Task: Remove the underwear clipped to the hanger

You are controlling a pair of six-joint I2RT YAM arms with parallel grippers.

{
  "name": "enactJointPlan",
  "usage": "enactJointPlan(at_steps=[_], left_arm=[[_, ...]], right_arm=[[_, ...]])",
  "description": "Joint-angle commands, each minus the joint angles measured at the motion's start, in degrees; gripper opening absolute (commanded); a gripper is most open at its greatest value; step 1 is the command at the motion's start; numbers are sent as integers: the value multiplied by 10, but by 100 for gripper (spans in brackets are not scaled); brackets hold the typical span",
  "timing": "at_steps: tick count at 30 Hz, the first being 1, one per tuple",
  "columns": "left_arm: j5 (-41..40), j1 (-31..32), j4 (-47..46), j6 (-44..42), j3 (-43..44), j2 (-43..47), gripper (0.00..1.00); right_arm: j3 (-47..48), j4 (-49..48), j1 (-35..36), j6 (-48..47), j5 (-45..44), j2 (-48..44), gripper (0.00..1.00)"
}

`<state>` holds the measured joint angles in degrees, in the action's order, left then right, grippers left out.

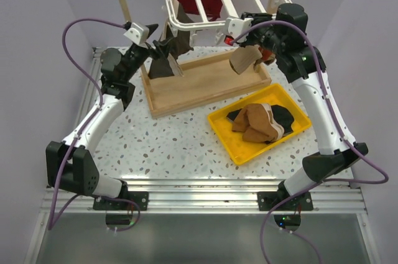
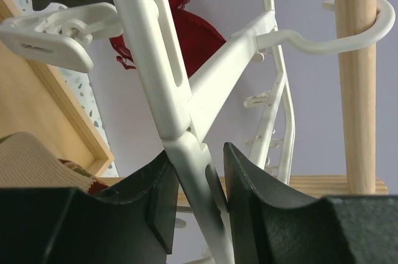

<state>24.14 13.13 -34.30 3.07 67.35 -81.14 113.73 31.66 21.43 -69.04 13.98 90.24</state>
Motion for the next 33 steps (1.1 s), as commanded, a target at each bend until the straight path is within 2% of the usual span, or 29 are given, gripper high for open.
enactJointPlan(at_steps=[1,8,14,24,33], left_arm=[[8,-6,-87,48,29,-13,75],[16,-6,-129,77,59,-51,75],[-11,-6,-169,92,71,-74,73],[-28,1,-188,111,102,-101,72],[-97,36,-183,102,110,-108,72]], right_arm=[[-8,-8,-16,18,24,-26,36],[-11,-12,-30,26,42,-28,36],[-9,-12,-29,33,49,-27,36],[-8,-10,-30,36,53,-24,36],[-8,-8,-30,39,54,-24,36]])
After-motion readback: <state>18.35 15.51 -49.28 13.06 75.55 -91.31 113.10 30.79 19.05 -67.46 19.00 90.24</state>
